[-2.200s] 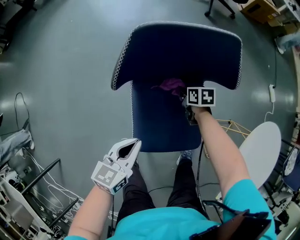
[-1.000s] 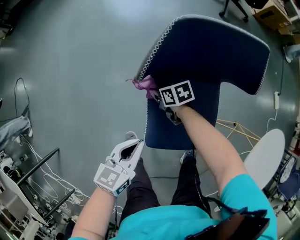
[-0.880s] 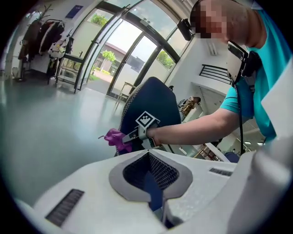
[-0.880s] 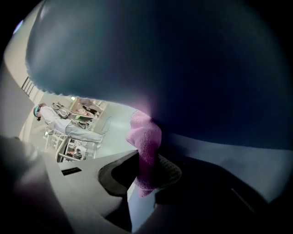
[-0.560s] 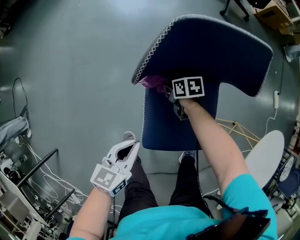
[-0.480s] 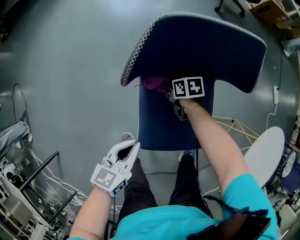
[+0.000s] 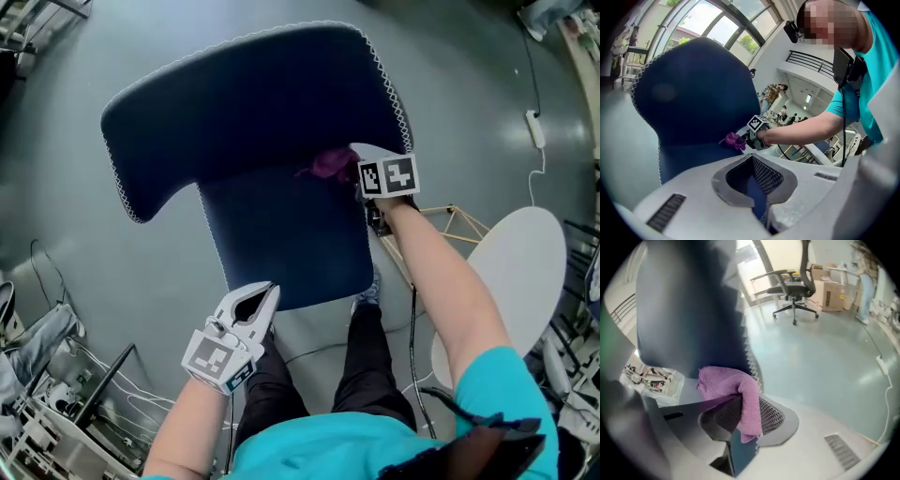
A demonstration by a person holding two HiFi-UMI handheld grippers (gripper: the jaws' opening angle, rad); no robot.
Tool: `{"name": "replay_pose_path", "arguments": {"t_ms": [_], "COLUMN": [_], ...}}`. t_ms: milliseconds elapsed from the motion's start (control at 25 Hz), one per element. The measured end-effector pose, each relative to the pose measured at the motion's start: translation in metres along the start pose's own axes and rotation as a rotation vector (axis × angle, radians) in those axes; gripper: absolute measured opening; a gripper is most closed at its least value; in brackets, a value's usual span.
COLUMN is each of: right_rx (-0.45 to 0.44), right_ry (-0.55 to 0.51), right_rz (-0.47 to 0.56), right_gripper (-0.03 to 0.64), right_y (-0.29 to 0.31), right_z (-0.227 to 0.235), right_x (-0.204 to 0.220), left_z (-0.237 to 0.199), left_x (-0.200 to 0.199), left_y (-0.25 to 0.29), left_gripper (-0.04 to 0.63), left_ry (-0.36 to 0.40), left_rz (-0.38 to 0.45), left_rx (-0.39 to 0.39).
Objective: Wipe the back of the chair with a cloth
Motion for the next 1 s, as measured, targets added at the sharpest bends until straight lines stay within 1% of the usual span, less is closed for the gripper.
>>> {"name": "replay_pose_path", "arguments": {"t_ms": [120,200,280,360,480,640,840,1000], "right_rx": [0.069,0.106,0.123,0.120,0.096,0.042,0.001,-0.002], "right_ry": [0.071,0.107,0.114,0.098,0.073,0.014,0.020,0.004], "right_rz": [0.071,0.105,0.131,0.146,0.156,0.142,0.126,0.124], "right_gripper": [0.087,0.087,0.087,0.087,0.087,0.087,0.087,0.087], "right_y": [-0.023,-0.035,-0.043,-0.050,-0.058,-0.066,-0.092,-0.119], "right_z": [0.034,0.050,0.055,0.050,0.030,-0.012,-0.070,-0.119], "right_x": [-0.002,0.001,0.004,0.006,0.011,0.019,0.041,0.040], "left_z": [0.022,0.030,0.031,0.029,0.022,-0.001,-0.018,-0.034], "left_x": [-0.009,-0.010,-0.008,-0.005,-0.005,-0.015,-0.037,-0.067], "left_y": [0.013,0.014,0.010,0.002,-0.018,-0.054,-0.117,-0.170], "left_gripper": [-0.005,-0.005,-0.005,-0.005,-0.005,-0.005,-0.005,-0.005], "left_ry": [0.031,0.045,0.049,0.045,0.028,-0.012,-0.031,-0.029], "left_rz": [-0.003,-0.004,-0.006,-0.007,0.011,0.067,0.124,0.204], "left_rx": [0.026,0.034,0.032,0.022,-0.003,-0.056,-0.096,-0.122]}}
Point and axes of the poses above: the fingertips, and each gripper's own axes: y forward along the fingers, z to its right, x out of its underside, the point moved 4 cm from there along -y, backward along the fingers, and after that the axes turned 12 degrees about -x, right-handed, at the moved point
